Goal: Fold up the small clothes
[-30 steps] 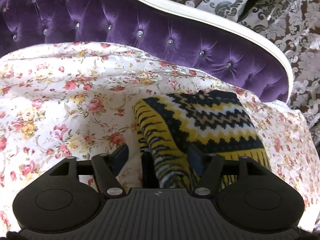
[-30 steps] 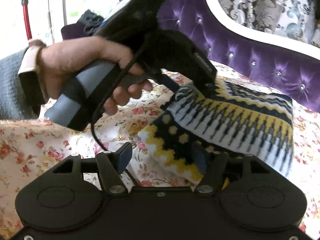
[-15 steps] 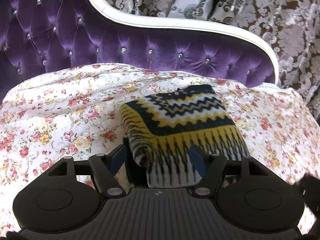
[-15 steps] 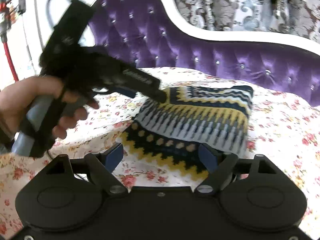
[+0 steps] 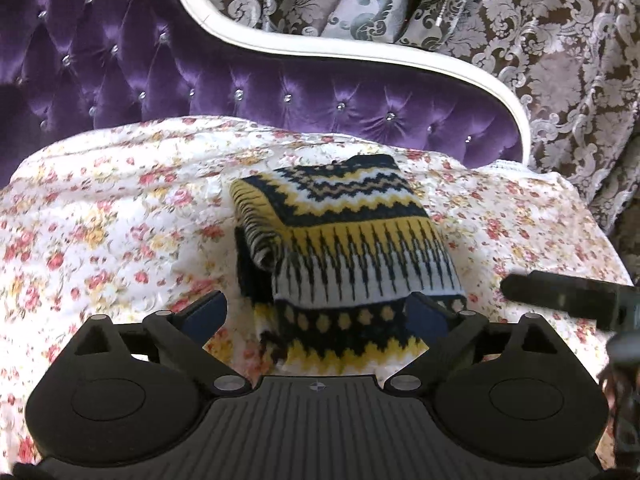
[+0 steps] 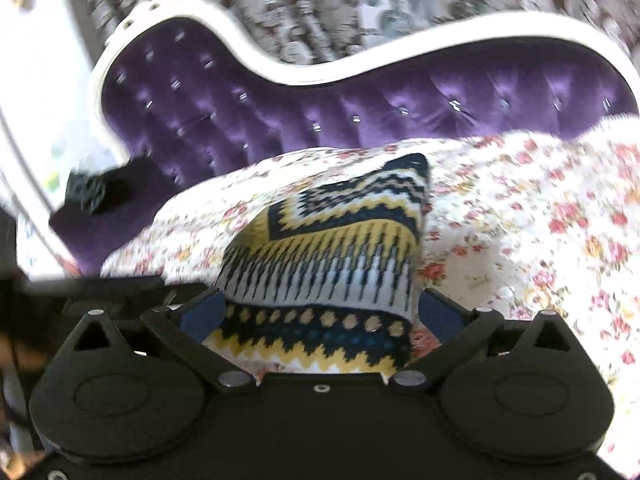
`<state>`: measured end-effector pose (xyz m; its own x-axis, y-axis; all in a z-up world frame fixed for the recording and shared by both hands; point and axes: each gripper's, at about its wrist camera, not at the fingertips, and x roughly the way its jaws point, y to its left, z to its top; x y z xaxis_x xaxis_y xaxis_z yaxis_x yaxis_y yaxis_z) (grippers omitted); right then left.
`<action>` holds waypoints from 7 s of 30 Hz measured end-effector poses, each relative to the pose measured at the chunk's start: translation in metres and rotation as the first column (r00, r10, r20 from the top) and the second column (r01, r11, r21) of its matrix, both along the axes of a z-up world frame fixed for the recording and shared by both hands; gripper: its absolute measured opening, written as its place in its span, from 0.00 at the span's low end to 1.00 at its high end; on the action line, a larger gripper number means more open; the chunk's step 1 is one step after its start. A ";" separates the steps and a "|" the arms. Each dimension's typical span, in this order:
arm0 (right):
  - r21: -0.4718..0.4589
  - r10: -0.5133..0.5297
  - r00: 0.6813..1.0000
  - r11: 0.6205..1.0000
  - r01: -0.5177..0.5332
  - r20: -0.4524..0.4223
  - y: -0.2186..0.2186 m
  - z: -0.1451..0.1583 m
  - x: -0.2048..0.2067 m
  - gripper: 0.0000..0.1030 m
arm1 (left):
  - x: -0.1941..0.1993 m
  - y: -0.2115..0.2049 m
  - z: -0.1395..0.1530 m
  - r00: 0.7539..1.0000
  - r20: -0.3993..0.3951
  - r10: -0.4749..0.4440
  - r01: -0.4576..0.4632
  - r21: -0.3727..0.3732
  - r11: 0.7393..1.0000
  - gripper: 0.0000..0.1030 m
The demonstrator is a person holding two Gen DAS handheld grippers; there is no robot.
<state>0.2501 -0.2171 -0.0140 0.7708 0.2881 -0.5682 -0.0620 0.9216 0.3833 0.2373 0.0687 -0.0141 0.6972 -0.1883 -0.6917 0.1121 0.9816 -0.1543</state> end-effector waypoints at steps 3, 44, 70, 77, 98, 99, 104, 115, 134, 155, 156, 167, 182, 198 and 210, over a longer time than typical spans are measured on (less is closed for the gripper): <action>0.063 -0.033 0.999 0.997 0.035 -0.031 -0.014 -0.004 0.012 1.00 | 0.003 0.006 -0.003 1.000 -0.017 0.017 -0.017 -0.011 1.000 0.95; 0.308 0.128 0.981 0.948 -0.079 -0.143 -0.047 -0.089 0.162 0.84 | 0.069 0.027 -0.077 0.981 -0.185 -0.060 -0.017 -0.388 0.922 0.94; 0.287 0.139 0.975 0.954 -0.086 -0.170 -0.050 -0.087 0.152 0.52 | 0.085 0.014 -0.079 0.967 -0.200 -0.160 0.048 -0.470 0.881 0.48; 0.256 0.149 0.959 0.963 -0.085 -0.241 -0.044 -0.072 0.112 0.51 | 0.034 0.010 -0.062 0.949 -0.229 -0.215 0.068 -0.518 0.852 0.48; 0.100 0.020 0.962 0.995 0.007 -0.271 -0.034 -0.058 -0.111 0.66 | -0.154 0.010 -0.042 0.981 -0.179 -0.078 0.030 -0.255 0.967 0.55; 0.083 0.005 0.966 0.996 0.018 -0.259 -0.034 -0.057 -0.117 0.67 | -0.156 0.010 -0.043 0.985 -0.163 -0.053 0.017 -0.214 0.977 0.58; 0.032 -0.031 0.974 0.999 0.039 -0.222 -0.022 -0.050 -0.137 0.70 | -0.159 0.003 -0.040 0.991 -0.129 -0.018 0.000 -0.138 0.990 0.61; -0.169 -0.150 0.986 0.976 0.137 -0.069 -0.009 -0.030 -0.137 0.81 | -0.161 -0.023 -0.014 0.997 0.080 -0.006 0.003 0.035 0.999 0.62; -0.292 -0.201 0.969 0.944 0.154 -0.141 0.006 -0.091 -0.108 0.98 | -0.129 -0.029 -0.070 0.998 -0.014 0.058 -0.055 0.141 0.988 0.98; -0.240 -0.223 0.965 0.953 0.186 -0.137 0.005 -0.078 -0.129 0.99 | -0.149 -0.048 -0.043 0.997 0.058 0.057 -0.071 0.272 0.960 0.99; -0.236 -0.221 0.966 0.954 0.185 -0.136 0.006 -0.076 -0.133 0.99 | -0.154 -0.050 -0.039 0.996 0.064 0.064 -0.079 0.269 0.960 0.99; -0.306 -0.190 0.964 0.944 0.127 -0.186 0.023 -0.054 -0.177 0.99 | -0.200 -0.059 -0.006 0.988 0.119 0.096 -0.126 0.273 0.954 0.99; -0.367 -0.278 0.956 0.902 0.227 -0.091 0.048 -0.010 -0.241 0.99 | -0.252 -0.056 0.008 0.989 0.094 0.116 -0.134 0.228 0.964 0.98; -0.399 -0.277 0.956 0.891 0.217 -0.099 0.063 -0.004 -0.269 0.99 | -0.278 -0.057 0.004 0.985 0.059 0.161 -0.170 0.248 0.954 0.98; -0.380 -0.274 0.953 0.901 0.208 -0.129 0.063 -0.006 -0.272 0.99 | -0.282 -0.061 0.001 0.985 0.059 0.160 -0.170 0.279 0.945 0.98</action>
<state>-0.0221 -0.1538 -0.0205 0.6693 -0.1419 -0.7293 0.2169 0.9762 0.0091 -0.0443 0.0077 -0.0129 0.7267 0.1300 -0.6746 -0.0543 0.9897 0.1322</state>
